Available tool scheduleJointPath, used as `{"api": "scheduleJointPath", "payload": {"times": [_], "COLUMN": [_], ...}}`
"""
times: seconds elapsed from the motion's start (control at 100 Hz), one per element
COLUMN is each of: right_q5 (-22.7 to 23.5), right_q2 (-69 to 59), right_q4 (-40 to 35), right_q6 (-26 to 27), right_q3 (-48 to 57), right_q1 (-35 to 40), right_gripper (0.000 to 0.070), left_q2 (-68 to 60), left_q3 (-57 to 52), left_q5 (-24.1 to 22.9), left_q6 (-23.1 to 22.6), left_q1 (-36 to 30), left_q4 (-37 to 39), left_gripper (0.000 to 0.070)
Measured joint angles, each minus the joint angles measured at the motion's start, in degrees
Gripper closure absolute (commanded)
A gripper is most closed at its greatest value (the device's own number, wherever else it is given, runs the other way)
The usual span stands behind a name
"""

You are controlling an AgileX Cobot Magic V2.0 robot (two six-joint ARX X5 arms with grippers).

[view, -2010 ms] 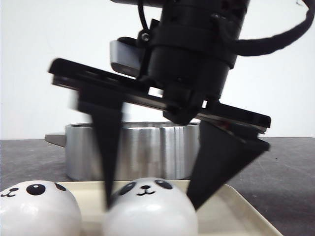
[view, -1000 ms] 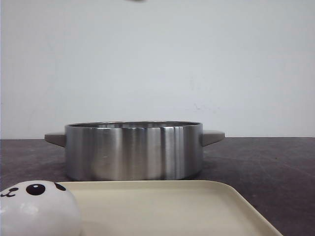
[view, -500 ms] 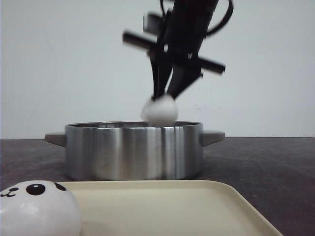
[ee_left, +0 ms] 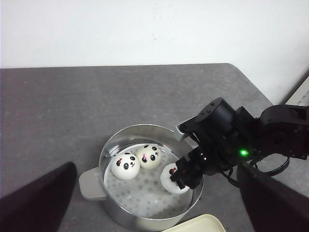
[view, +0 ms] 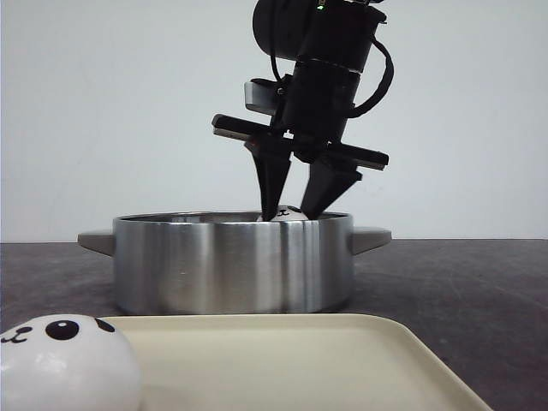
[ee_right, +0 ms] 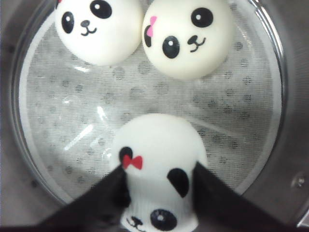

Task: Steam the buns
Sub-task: 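Carry the bun into the pot and release it from the right gripper, then reach the left gripper to the last bun on the tray, grasp it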

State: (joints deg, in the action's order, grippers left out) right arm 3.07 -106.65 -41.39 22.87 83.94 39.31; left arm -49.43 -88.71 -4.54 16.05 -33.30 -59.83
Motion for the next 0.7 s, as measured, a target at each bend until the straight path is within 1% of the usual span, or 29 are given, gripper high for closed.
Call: {"api": "scheduleJointPath", "payload": {"times": [0.06, 0.1, 0.15, 0.35, 0.45, 0.48, 0.5, 0.52, 0.58, 0.6, 0.61, 0.7], "right_q5": [0.00, 0.00, 0.00, 0.00, 0.00, -0.04, -0.07, -0.11, -0.24, -0.24, -0.24, -1.31], "right_q2": [0.00, 0.00, 0.00, 0.00, 0.00, 0.00, 0.04, 0.22, 1.53, 2.27, 2.75, 7.96], "right_q4": [-0.42, -0.70, -0.81, -0.94, -3.30, -4.24, -4.79, -5.16, -5.81, -5.81, -5.79, -5.64], "right_q6": [0.00, 0.00, 0.00, 0.00, 0.00, -0.07, -0.13, -0.17, -0.57, -0.72, -0.83, -2.05], "right_q3": [0.00, 0.00, 0.00, 0.07, 1.44, 2.27, 2.89, 3.43, 4.46, 4.55, 4.55, 4.55], "right_q1": [0.00, 0.00, 0.00, -0.07, -0.13, -0.17, -0.17, -0.17, 0.02, 0.15, 0.26, 1.90], "right_gripper": [0.0230, 0.0199, 0.0177, 0.0170, 0.0184, 0.0230, 0.0287, 0.0361, 0.0614, 0.0679, 0.0700, 0.0700], "left_q2": [0.00, 0.00, 0.00, 0.00, 0.00, 0.00, 0.00, 0.00, 0.00, 0.00, 0.02, 0.37], "left_q3": [0.00, 0.00, 0.00, 0.00, 0.00, 0.00, 0.04, 0.15, 0.72, 0.96, 1.09, 2.64], "left_q5": [0.00, 0.00, 0.00, -0.02, -0.02, -0.02, -0.02, 0.00, 0.28, 0.46, 0.59, 2.45], "left_q6": [0.00, 0.00, 0.00, 0.00, 0.02, 0.13, 0.28, 0.55, 1.57, 1.95, 2.12, 3.76], "left_q1": [0.00, 0.00, 0.00, 0.00, 0.00, 0.00, 0.00, 0.00, 0.00, 0.00, -0.02, -0.20], "left_q4": [-0.20, -0.55, -1.05, -2.60, -4.90, -5.73, -6.29, -6.86, -8.94, -9.77, -10.21, -13.64], "left_gripper": [0.0024, 0.0024, 0.0024, 0.0024, 0.0024, 0.0024, 0.0024, 0.0024, 0.0024, 0.0024, 0.0024, 0.0024]}}
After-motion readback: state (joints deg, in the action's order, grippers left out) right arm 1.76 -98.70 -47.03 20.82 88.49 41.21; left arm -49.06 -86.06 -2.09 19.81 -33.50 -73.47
